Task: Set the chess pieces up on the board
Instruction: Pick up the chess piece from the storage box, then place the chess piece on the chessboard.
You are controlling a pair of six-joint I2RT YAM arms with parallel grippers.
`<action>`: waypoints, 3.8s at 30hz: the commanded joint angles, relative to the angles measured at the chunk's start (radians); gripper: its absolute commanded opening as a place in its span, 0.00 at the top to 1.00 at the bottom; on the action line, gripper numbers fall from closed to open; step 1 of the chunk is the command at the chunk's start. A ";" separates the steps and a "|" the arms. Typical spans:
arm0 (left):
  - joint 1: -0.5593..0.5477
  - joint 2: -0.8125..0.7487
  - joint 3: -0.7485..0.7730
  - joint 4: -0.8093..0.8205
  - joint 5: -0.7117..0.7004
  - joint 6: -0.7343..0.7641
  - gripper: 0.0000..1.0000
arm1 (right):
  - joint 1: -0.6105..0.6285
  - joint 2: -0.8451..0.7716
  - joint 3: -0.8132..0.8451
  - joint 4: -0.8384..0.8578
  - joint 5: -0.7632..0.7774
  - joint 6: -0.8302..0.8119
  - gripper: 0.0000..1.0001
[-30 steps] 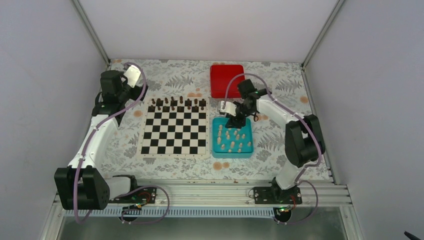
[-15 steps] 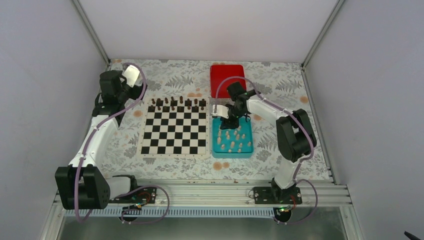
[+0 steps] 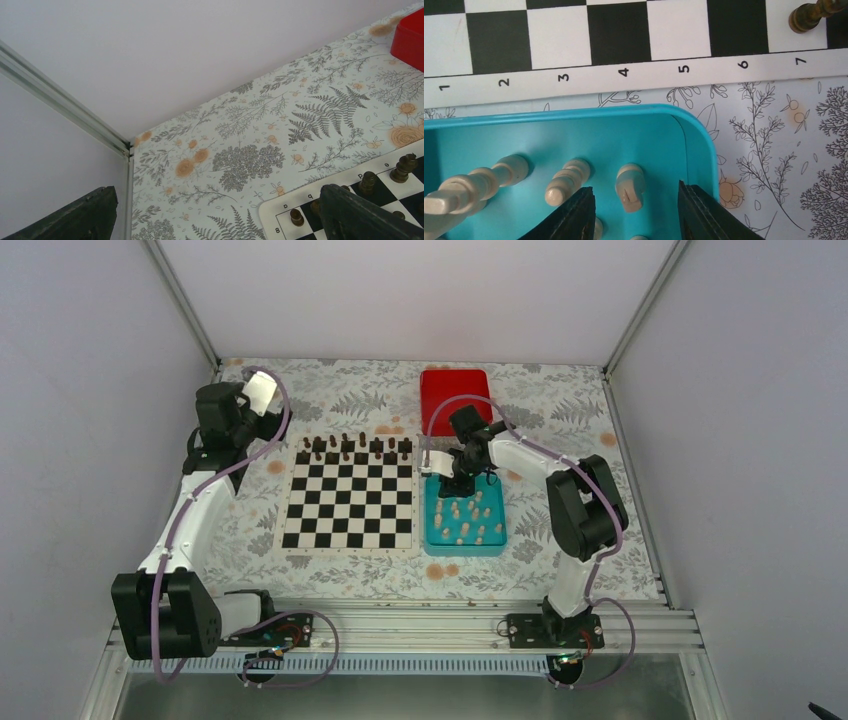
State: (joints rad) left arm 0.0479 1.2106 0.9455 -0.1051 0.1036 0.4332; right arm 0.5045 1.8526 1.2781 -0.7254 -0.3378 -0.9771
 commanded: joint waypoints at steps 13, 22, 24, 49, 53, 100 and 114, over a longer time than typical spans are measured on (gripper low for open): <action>0.006 -0.008 -0.018 0.006 0.061 0.009 0.00 | 0.025 0.039 -0.017 0.044 0.026 0.024 0.66; 0.006 -0.007 -0.014 0.007 0.085 0.007 0.00 | 0.026 0.008 -0.039 0.044 0.046 0.033 0.82; 0.006 -0.007 -0.016 0.006 0.088 0.006 0.00 | 0.030 0.007 -0.036 0.039 0.047 0.036 0.85; 0.010 -0.034 0.002 0.002 0.069 0.014 0.00 | 0.308 -0.062 0.236 -0.181 0.091 0.099 0.91; 0.018 -0.030 0.003 0.007 0.064 0.017 0.00 | 0.359 -0.012 0.236 -0.167 0.076 0.101 0.91; 0.032 -0.019 -0.038 0.055 0.068 -0.010 0.00 | 0.461 0.062 0.018 0.072 0.064 0.137 0.91; 0.035 -0.027 -0.035 0.050 0.076 -0.010 0.00 | 0.458 0.032 0.065 0.026 0.039 0.137 0.91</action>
State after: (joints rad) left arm 0.0765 1.2034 0.9173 -0.0837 0.1665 0.4332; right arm 0.9554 1.9255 1.3083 -0.6926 -0.2993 -0.8463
